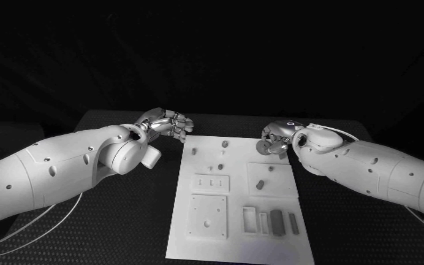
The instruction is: Assemble the parts on the task board
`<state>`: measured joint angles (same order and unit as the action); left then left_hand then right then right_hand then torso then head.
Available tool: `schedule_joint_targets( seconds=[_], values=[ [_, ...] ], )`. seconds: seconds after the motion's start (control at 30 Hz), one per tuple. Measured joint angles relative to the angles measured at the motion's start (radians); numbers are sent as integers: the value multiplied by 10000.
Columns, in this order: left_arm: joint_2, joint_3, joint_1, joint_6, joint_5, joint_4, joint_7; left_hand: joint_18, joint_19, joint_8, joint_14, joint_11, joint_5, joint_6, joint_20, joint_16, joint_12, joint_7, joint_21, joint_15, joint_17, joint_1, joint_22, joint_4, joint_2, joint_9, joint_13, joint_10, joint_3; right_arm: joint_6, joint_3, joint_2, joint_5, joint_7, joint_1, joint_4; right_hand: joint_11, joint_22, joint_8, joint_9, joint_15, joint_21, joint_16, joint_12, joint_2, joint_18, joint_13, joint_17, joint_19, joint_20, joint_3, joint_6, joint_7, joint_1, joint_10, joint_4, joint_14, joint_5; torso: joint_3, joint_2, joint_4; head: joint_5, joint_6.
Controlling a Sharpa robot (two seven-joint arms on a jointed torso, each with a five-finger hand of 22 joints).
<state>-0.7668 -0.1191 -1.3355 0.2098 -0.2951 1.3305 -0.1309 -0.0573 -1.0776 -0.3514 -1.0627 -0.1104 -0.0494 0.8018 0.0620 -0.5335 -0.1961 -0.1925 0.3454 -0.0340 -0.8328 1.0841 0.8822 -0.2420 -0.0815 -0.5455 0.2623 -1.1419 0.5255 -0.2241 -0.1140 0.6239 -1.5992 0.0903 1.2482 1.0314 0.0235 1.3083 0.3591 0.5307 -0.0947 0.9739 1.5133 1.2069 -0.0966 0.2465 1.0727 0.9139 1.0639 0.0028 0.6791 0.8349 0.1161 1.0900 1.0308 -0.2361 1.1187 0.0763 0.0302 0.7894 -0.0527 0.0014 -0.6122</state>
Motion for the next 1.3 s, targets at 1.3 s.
schedule_joint_targets(
  seconds=[1.3],
  values=[
    [-60, 0, -2, -1, -17, 76, 25, -1, 0, 0, 0, 0, 0, 0, 0, 39, -2, 0, 0, 0, -29, 0, 17, -2, 0, -24, 35, 0, -2, -1623, -189, -516, -3312, 1333, 95, 2561, -331, 0, 19, -9, -194, -1, 38, 0, 29, -2, -347, -60, 387, -208, 54, 128, -129, -147, 255, -165, 375, 12, 23, 1, -28, -58, 112]
  ],
)
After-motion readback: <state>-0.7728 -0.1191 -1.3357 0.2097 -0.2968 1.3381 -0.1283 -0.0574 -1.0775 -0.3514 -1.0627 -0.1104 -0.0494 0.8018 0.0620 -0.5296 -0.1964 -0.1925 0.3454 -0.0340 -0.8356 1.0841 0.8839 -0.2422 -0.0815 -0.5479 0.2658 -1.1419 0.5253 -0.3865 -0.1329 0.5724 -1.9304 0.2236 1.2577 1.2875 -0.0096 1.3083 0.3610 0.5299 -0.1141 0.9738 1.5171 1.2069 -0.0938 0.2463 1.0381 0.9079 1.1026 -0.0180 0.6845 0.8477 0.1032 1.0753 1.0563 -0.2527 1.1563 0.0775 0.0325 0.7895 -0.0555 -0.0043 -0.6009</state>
